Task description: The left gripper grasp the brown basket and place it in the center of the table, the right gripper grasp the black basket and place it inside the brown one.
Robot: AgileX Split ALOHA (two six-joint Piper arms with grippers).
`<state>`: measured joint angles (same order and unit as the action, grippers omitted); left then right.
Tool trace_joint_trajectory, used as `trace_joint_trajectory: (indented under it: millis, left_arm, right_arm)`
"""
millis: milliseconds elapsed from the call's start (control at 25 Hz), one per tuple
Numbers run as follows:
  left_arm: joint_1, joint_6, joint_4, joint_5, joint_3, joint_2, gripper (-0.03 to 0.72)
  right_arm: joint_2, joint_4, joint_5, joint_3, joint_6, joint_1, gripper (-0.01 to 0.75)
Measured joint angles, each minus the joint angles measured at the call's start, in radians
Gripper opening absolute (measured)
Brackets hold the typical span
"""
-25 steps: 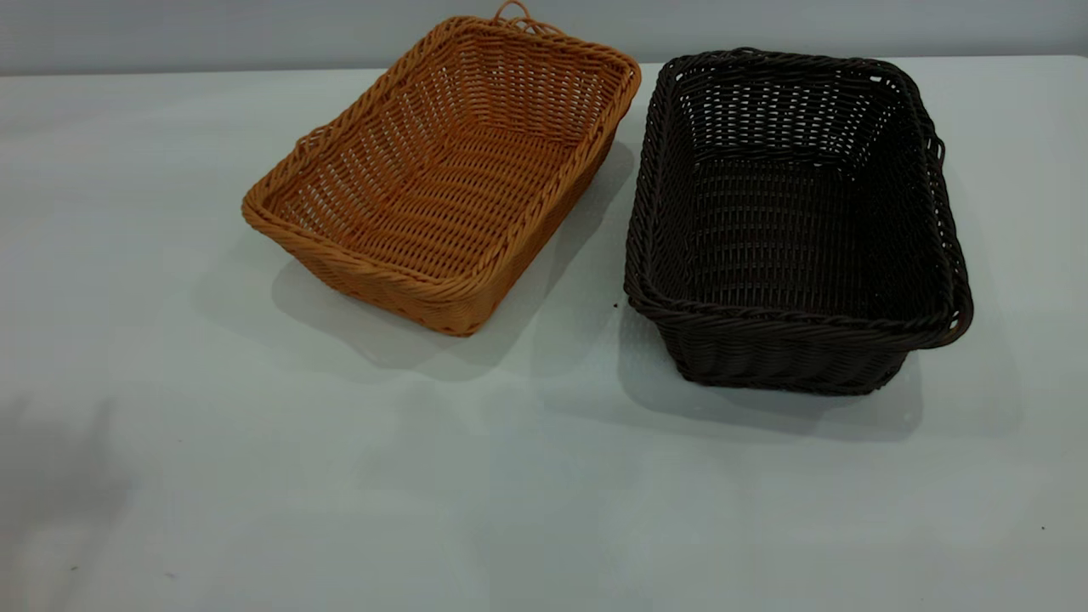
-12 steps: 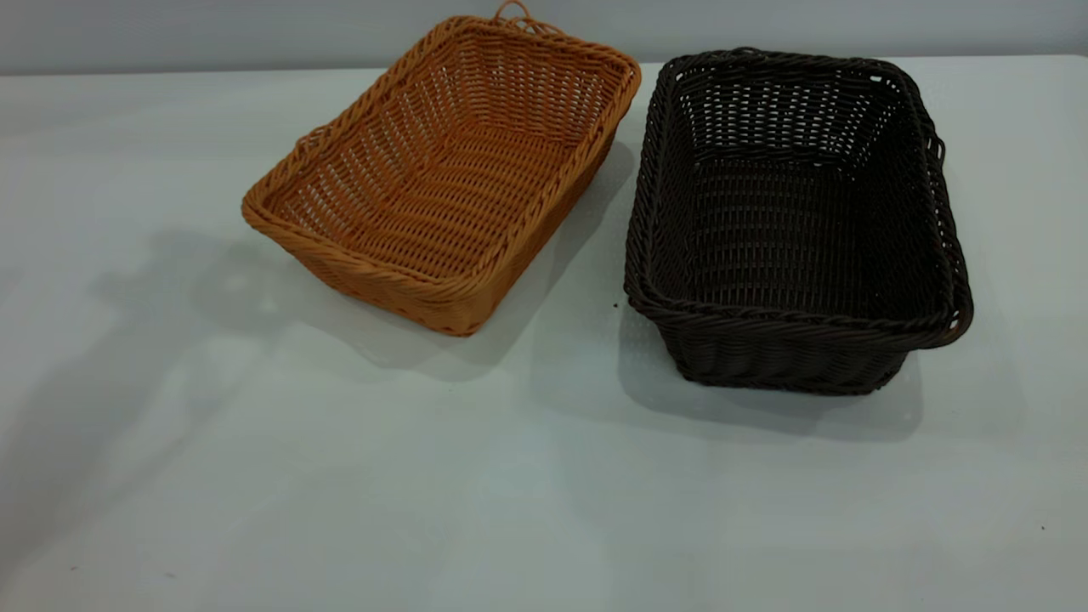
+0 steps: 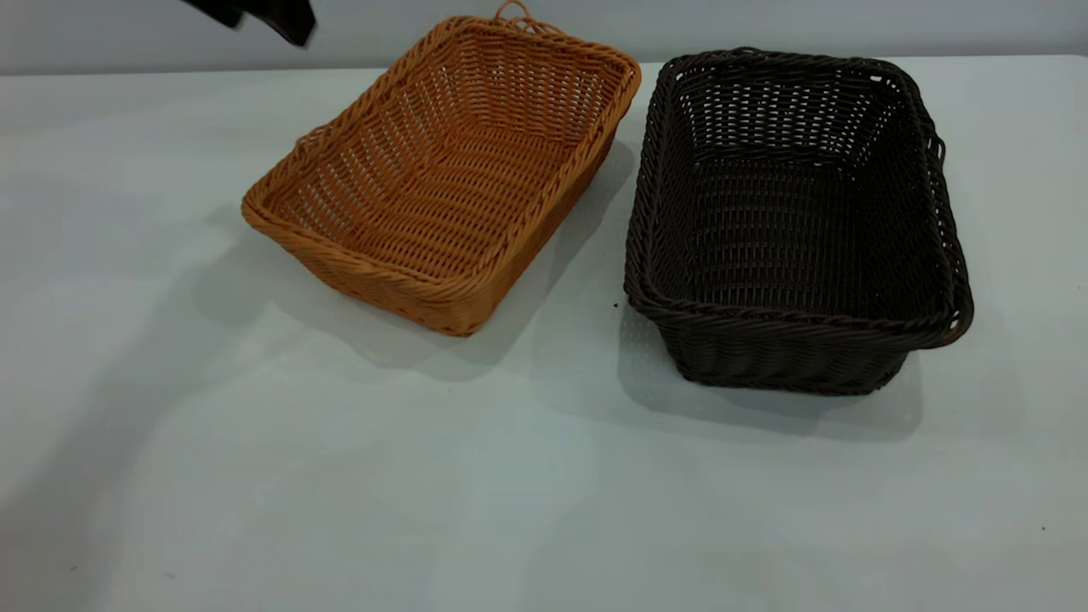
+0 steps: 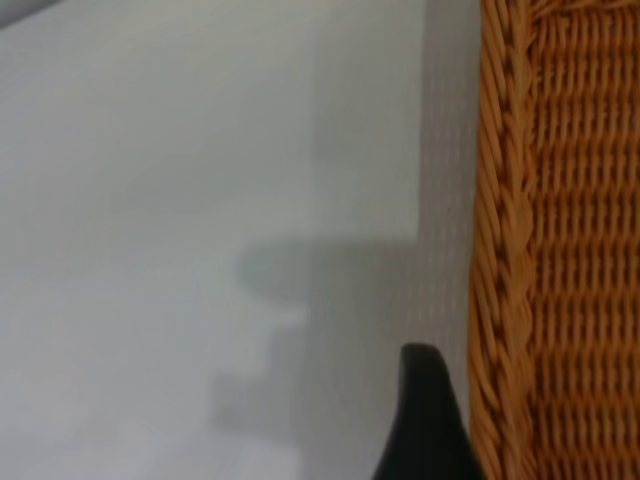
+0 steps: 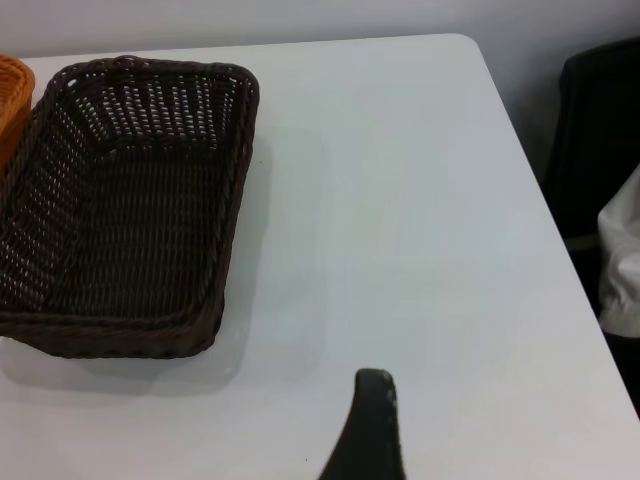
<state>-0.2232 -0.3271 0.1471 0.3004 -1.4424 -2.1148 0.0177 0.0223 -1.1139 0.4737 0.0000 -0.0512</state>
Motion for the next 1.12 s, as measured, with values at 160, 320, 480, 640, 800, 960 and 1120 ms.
trace_joint_trajectory:
  millis: [160, 320, 480, 640, 800, 960, 1120]
  left_arm:
    - [-0.009, 0.0, 0.0, -0.001, -0.061, -0.086, 0.471]
    - [-0.021, 0.0, 0.0, -0.005, -0.113, -0.149, 0.471]
    - [-0.023, 0.0, 0.0, -0.01, -0.154, -0.217, 0.471]
    - [-0.023, 0.001, 0.002, -0.013, -0.189, -0.281, 0.471]
    - [-0.023, 0.002, 0.043, -0.019, -0.228, -0.341, 0.43]
    - [-0.023, 0.002, 0.05, -0.019, -0.27, -0.38, 0.283]
    - [-0.023, -0.001, 0.056, 0.001, -0.312, -0.383, 0.084]
  right_arm:
    - [0.0, 0.0, 0.0, 0.0, 0.0, 0.0, 0.582]
    - [0.0, -0.022, 0.0, 0.0, 0.0, 0.0, 0.582]
    - [0.0, -0.029, 0.0, 0.0, 0.0, 0.0, 0.582]
    - [0.0, -0.042, 0.002, 0.0, 0.0, 0.0, 0.582]
    - [-0.018, -0.088, 0.001, 0.021, 0.0, 0.0, 0.582]
    - [-0.146, -0.15, 0.003, 0.099, 0.0, 0.0, 0.582]
    - [-0.362, -0.247, 0.026, 0.16, 0.0, 0.0, 0.57]
